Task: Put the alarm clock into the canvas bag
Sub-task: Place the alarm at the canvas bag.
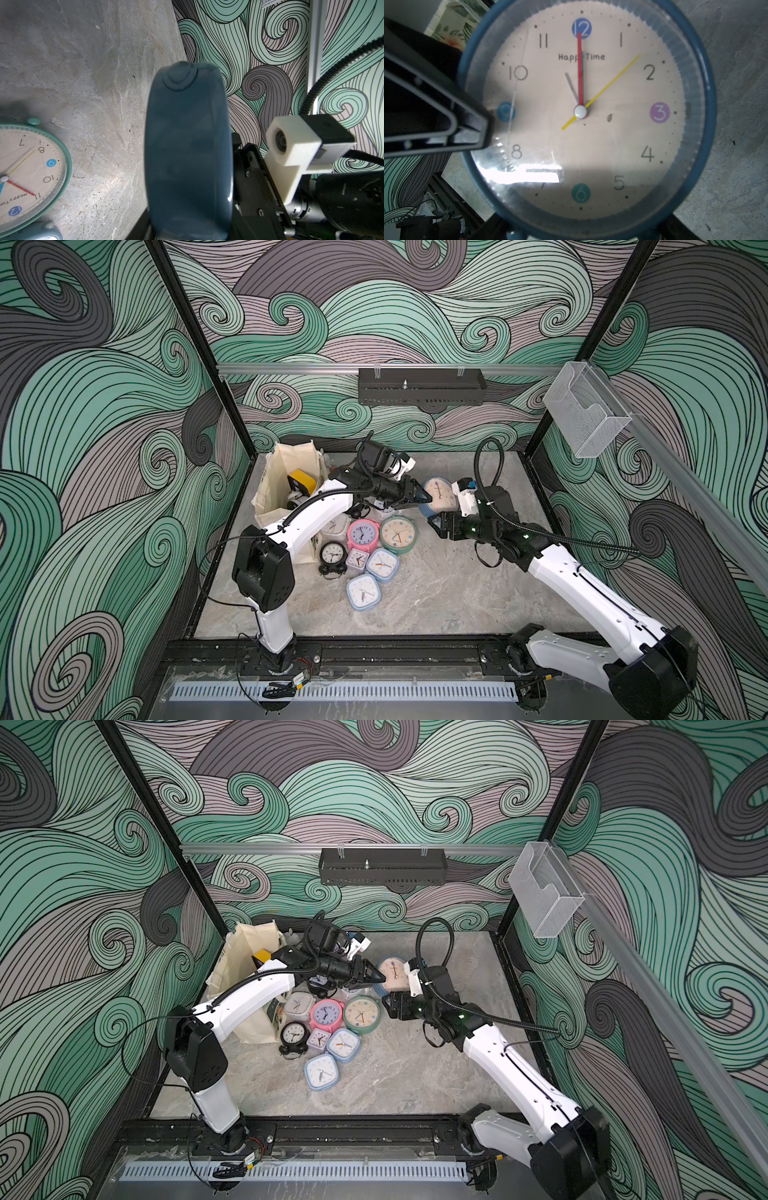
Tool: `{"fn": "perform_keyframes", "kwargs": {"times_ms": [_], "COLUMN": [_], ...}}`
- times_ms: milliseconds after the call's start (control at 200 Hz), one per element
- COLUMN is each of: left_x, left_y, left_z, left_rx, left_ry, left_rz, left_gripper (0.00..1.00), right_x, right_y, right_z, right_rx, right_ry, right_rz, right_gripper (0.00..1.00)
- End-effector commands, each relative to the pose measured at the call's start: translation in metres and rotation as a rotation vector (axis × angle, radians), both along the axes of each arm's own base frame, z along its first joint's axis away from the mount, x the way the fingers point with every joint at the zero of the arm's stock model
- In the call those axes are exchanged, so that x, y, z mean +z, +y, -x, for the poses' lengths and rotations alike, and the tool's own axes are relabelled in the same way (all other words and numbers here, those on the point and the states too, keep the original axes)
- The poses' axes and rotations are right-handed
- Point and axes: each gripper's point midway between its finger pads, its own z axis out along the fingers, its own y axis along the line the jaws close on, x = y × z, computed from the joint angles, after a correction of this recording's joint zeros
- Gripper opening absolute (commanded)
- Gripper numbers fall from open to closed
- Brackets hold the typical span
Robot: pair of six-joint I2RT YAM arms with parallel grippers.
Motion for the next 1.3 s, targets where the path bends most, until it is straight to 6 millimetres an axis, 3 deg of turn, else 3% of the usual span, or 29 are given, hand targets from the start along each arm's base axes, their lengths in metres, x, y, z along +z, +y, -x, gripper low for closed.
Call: {"fn": "perform_keyframes", "kwargs": {"times_ms": [0,100,220,280,345,610,720,750,861,1021,1141,1296], "left_x": [0.0,0.011,0.028,0.036,0.053,0.113,0.128,0.142,0.156,0.153,0.134,0.106], "left_y": [0.0,0.001,0.02,0.036,0.046,0.118,0.162,0.18,0.235,0.299,0.325,0.341], "left_z": [-0.005,-0.005,-0.013,-0.02,-0.024,-0.021,-0.013,-0.003,0.009,0.019,0.015,0.014], "left_rx": [0.023,0.031,0.12,0.19,0.246,0.426,0.52,0.561,0.701,0.881,0.932,0.921], "left_ry": [-0.012,-0.031,-0.184,-0.303,-0.373,-0.474,-0.479,-0.497,-0.49,-0.443,-0.362,-0.271], "left_rz": [-0.019,-0.007,-0.113,-0.222,-0.221,-0.291,-0.328,-0.321,-0.355,-0.448,-0.493,-0.531], "left_gripper": [0.4,0.34,0.3,0.3,0.3,0.3,0.3,0.3,0.3,0.3,0.3,0.3], "right_x": [0.018,0.019,0.024,0.026,0.028,0.035,0.034,0.034,0.035,0.027,0.028,0.036], "right_y": [0.011,0.011,0.01,0.009,0.007,0.006,0.008,0.009,0.015,0.025,0.032,0.041], "right_z": [-0.001,0.001,0.002,0.003,0.004,0.01,0.011,0.012,0.014,0.017,0.016,0.024], "right_rx": [0.05,0.056,0.049,0.048,0.041,0.036,0.036,0.041,0.049,0.065,0.079,0.139], "right_ry": [-0.053,-0.053,-0.054,-0.063,-0.063,-0.069,-0.054,-0.05,-0.033,0.019,0.02,0.015], "right_rz": [-0.039,-0.045,-0.052,-0.053,-0.054,-0.084,-0.102,-0.108,-0.143,-0.179,-0.208,-0.244], "right_gripper": [0.51,0.57,0.99,0.99,0.99,0.99,1.0,0.99,1.0,1.0,1.0,1.0]}}
